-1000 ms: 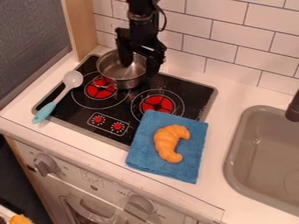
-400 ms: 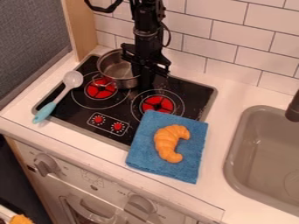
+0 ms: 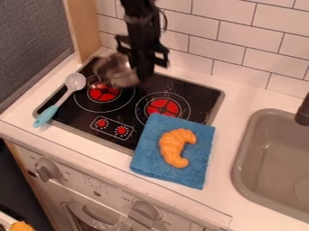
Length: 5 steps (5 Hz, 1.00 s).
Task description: Moved the silver pot between the ladle spoon and blue cloth
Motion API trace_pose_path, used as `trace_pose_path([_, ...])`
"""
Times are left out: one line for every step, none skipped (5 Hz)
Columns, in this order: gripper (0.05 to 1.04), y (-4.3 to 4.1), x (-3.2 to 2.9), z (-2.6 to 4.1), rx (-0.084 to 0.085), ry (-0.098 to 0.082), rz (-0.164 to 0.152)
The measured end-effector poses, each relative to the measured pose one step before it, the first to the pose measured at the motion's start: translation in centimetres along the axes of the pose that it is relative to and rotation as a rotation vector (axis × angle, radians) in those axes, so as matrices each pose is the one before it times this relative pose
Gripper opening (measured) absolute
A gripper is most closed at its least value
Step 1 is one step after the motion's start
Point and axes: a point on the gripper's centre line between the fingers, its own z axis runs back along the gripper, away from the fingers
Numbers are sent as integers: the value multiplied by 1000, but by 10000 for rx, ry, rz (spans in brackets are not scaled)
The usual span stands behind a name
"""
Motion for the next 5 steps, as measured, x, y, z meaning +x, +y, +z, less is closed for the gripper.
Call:
trace_pose_path([78, -407, -3836, 3172, -80, -280, -78])
trace_pose_path([78, -608, -3968, -1040, 8, 443, -269])
trace_pose_path([78, -754, -3070, -2764, 398, 628, -466])
trace_pose_path([78, -905, -918, -1466, 425, 107, -498])
trace_pose_path([117, -333, 325, -820, 137, 51, -42])
